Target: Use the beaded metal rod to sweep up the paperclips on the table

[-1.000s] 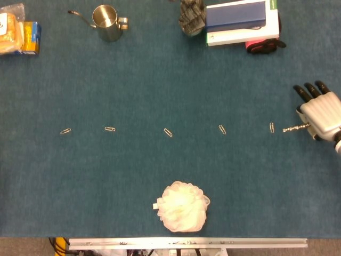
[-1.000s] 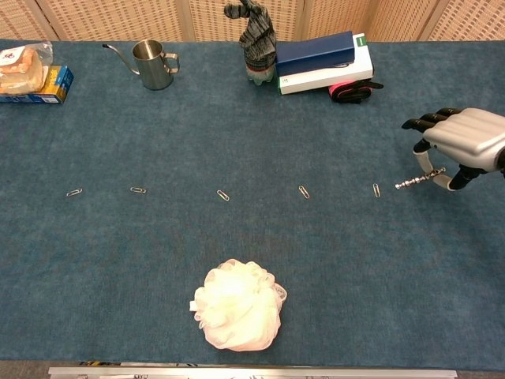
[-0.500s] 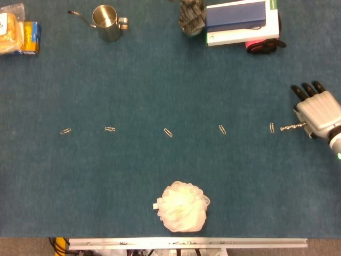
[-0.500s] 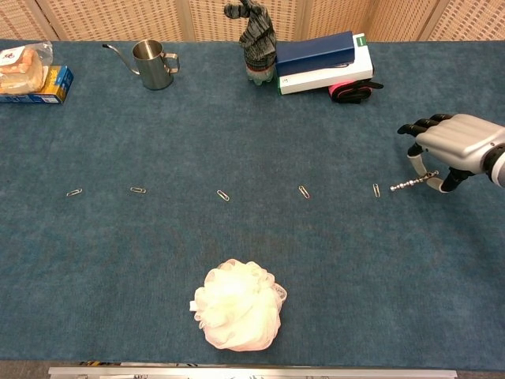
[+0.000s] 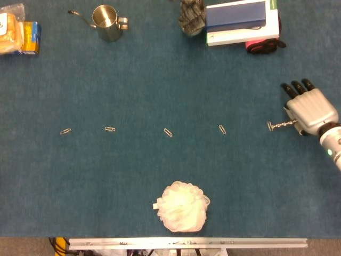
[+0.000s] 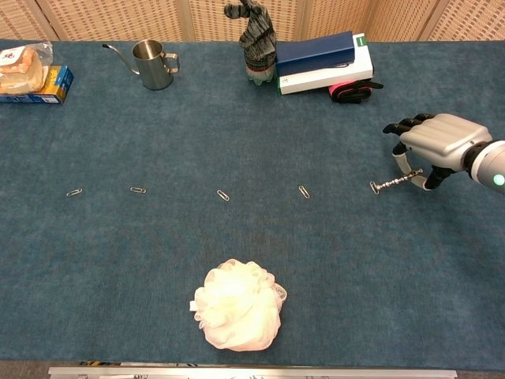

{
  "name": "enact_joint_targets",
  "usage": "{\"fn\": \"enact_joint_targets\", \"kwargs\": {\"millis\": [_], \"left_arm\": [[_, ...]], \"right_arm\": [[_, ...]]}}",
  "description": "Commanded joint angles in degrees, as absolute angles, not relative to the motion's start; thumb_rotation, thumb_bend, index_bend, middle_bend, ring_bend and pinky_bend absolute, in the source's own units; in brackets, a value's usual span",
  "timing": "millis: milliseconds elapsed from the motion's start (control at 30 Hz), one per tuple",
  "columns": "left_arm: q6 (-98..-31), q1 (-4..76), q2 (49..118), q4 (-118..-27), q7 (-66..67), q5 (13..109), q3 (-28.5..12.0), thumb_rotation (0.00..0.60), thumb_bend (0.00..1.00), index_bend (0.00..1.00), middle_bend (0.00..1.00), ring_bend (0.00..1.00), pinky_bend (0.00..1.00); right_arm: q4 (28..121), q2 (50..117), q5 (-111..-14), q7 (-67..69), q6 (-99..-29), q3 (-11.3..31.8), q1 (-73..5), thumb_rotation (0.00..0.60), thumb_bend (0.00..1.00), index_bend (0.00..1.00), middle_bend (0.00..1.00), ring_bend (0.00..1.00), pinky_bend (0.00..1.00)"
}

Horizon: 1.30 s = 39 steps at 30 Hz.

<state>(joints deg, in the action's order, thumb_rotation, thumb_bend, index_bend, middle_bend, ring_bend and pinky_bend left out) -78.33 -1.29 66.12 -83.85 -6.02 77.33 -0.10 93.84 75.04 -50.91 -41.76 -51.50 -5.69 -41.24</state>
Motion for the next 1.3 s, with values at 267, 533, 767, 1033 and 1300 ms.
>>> {"fn": "enact_joint_targets", "kwargs": {"millis": [267,533,767,1033,1300], "left_arm": [[-78.5,-1.3,65.9,-83.9,-6.3,77.5,-0.3,0.6,0.14,0.49,0.4,0.29,0.35],[-78.6,-1.2,65.4,-83.9,-6.5,77.9,-0.3,0.6,0.14,0.49,0.4,0.29,0.35],[-78.8,-1.5,64.8,-83.3,-7.5,77.6,-0.4,0.6,0.14,0.49,0.4,0.29,0.35],[-79.2,-2.3,64.7,-82.9,-8.4,77.6,-0.2,0.6,0.14,0.49,0.4,0.29,0.35],[-80.0,-3.1,64.4,-82.5,-9.2,77.6,-0.1,0.6,0.14,0.49,0.4,0.29,0.35]], "right_arm": [[96.0,74.9,-53.2,-41.5,-52.2,-3.2,-43.0,0.6,0.35,0.6,0.06,0.0,0.08],[95.1,77.6,-54.0,-41.5,-50.2,-0.8,-46.1,0.6,0.35,0.6,0.06,0.0,0.08],[93.4,80.6,-53.7,-42.0,-48.3,-0.1,-48.4,0.6,0.35,0.6,0.06,0.0,0.08],[91.6,82.8,-52.3,-42.3,-46.8,-0.4,-50.0,0.6,0.35,0.6,0.06,0.0,0.08],[90.3,84.4,-51.2,-42.3,-46.4,-1.1,-50.9,0.6,0.35,0.6,0.06,0.0,0.08]]}}
